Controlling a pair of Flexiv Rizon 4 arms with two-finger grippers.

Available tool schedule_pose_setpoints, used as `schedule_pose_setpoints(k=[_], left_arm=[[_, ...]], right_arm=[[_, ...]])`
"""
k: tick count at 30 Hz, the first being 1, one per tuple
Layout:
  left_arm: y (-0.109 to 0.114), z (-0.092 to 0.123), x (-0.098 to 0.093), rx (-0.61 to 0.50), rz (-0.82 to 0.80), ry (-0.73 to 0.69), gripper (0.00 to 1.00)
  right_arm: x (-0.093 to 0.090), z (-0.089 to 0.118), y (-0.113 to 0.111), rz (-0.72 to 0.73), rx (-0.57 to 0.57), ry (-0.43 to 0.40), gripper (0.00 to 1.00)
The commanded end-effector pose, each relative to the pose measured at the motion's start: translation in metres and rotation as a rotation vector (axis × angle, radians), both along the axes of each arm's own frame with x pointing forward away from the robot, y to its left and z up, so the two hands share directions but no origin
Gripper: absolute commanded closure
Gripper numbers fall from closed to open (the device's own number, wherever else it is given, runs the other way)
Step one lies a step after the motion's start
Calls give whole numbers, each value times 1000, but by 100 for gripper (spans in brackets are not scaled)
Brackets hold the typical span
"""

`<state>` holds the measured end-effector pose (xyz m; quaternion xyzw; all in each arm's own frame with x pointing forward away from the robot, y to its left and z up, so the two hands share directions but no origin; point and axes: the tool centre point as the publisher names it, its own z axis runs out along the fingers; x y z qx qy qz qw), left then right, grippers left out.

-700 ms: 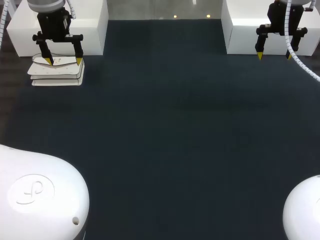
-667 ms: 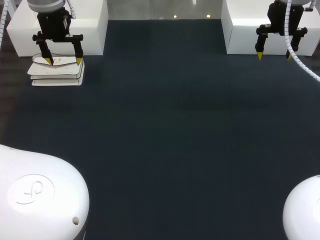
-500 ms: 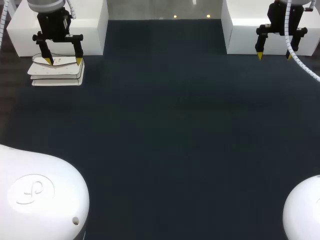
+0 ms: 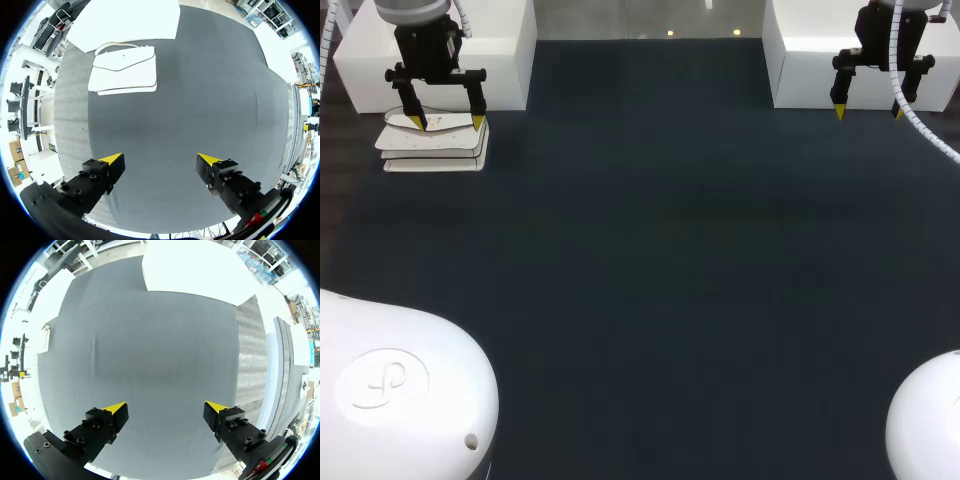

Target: Pick up the bag, open it, inspect its contents, close it, and place it on the opposite side

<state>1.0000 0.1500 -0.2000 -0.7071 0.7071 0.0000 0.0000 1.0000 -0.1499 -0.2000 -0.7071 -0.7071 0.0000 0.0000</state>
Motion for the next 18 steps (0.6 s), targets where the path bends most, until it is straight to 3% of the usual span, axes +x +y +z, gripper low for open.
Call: schedule_pose_setpoints(k=[1,7,18], left_arm=[[0,0,0,0,0,0,0],[0,-1,2,-15,-9,6,0],[45,-4,15,-202,-39,1,0]], right_arm=[[0,0,0,0,0,0,0],[0,0,0,0,0,0,0],[-3,-21,42,408,151,-242,0]])
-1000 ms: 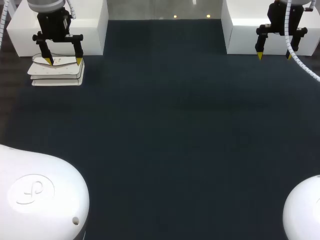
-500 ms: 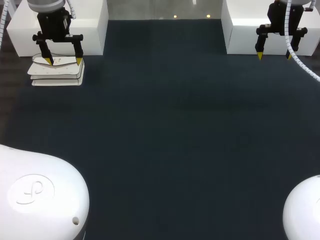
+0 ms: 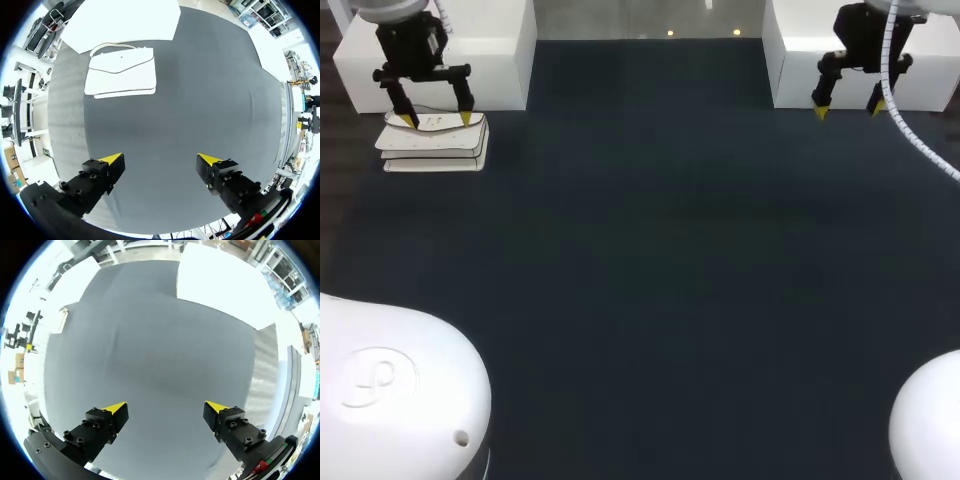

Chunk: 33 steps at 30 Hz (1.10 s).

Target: Pick up the bag, open it, inspect its contents, close it, and place it on the opposite side

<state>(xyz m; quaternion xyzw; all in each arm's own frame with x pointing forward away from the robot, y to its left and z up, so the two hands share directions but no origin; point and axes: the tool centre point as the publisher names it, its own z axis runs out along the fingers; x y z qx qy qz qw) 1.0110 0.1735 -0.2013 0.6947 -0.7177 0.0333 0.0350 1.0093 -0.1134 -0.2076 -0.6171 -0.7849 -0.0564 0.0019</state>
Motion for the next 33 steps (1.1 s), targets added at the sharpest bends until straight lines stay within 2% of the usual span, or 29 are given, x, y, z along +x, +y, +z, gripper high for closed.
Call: schedule_pose_setpoints(k=[1,2,9,16,22,24,27,33], left_arm=[[27,-4,6,-126,-5,0,0],[34,-4,7,-143,-1,-1,0],[72,-14,17,-251,27,-11,0],[99,-27,30,-309,21,-28,0],[116,-35,41,-362,14,-33,0],[122,-37,45,-381,14,-37,0],[131,-37,51,-378,24,-16,0],[131,-37,51,-378,24,-16,0]], right_arm=[[-13,-15,10,208,90,-180,0],[-15,-17,17,264,102,-212,0],[-19,-32,47,481,150,-285,0],[-23,-49,70,642,197,-350,0],[-26,-63,83,776,240,-343,0],[-26,-69,88,813,261,-293,0],[-26,-69,88,813,261,-293,0],[-26,-69,88,813,261,-293,0]])
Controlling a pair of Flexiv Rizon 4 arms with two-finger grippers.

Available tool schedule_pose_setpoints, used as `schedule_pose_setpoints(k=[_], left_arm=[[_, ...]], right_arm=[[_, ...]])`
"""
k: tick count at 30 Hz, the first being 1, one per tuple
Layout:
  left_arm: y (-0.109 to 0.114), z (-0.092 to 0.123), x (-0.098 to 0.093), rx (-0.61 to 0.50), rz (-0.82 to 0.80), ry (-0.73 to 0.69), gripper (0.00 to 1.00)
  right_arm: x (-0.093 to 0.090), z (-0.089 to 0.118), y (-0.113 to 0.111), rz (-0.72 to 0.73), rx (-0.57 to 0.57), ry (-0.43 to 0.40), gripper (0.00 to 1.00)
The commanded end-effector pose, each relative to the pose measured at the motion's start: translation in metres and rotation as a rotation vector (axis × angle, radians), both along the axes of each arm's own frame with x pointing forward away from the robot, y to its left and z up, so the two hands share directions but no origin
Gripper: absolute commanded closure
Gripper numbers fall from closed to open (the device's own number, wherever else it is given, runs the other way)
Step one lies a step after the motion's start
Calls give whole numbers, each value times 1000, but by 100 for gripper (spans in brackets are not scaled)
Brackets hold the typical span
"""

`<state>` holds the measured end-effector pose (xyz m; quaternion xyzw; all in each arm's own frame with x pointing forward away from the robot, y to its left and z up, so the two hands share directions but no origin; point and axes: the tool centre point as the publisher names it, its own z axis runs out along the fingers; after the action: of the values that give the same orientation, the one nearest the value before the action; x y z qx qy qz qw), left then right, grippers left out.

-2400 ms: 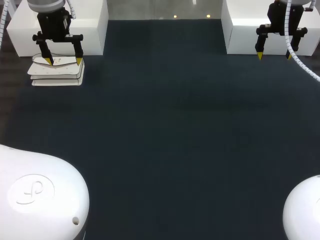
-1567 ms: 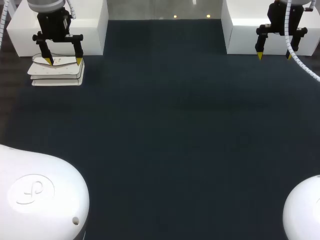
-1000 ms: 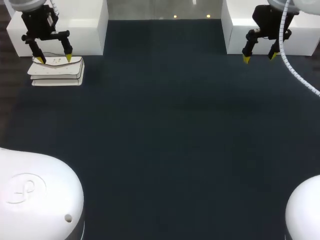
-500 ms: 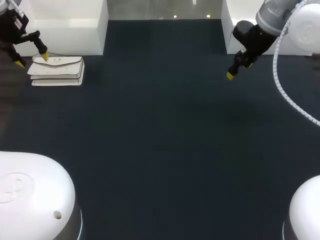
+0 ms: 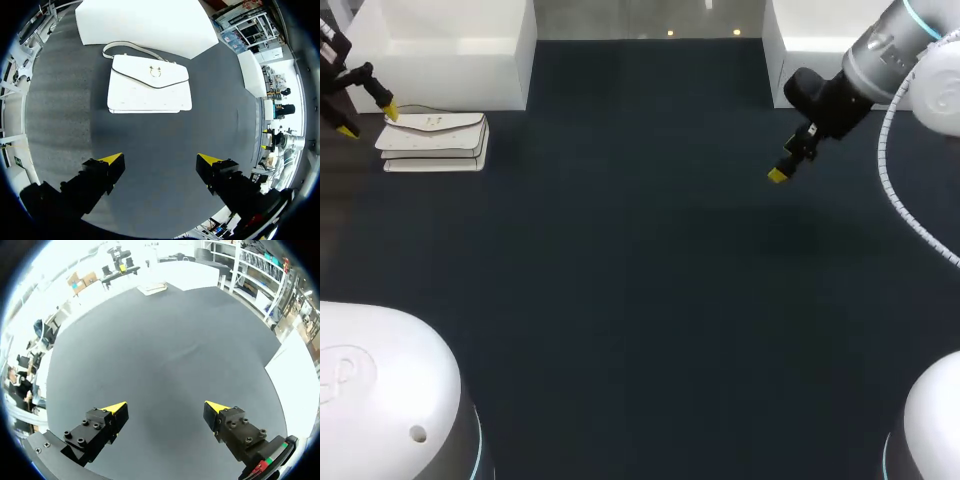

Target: Pick up the bag, open it, inspect its contents, close it, and place it on the opposite side

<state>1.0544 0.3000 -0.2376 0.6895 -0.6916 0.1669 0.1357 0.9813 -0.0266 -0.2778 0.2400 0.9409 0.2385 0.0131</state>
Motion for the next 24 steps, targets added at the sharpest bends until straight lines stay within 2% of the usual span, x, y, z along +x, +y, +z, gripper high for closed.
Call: schedule_pose_setpoints(k=[1,4,6,10,13,16,24], left_arm=[[4,-1,7,-42,-13,21,0],[4,-1,7,-42,-13,21,0],[5,-7,14,-68,-1,19,0],[14,-11,29,-110,16,17,0],[19,-11,37,-121,12,28,0],[26,-12,46,-117,31,39,0],[38,-17,61,-145,85,60,0]], right_arm=[[2,1,1,4,-3,8,0],[2,1,1,4,-3,8,0],[4,-1,14,85,-11,-54,0],[9,-10,31,198,66,-189,0],[12,-17,37,251,100,-241,0],[19,-27,40,281,99,-239,0],[25,-35,52,373,114,-249,0]])
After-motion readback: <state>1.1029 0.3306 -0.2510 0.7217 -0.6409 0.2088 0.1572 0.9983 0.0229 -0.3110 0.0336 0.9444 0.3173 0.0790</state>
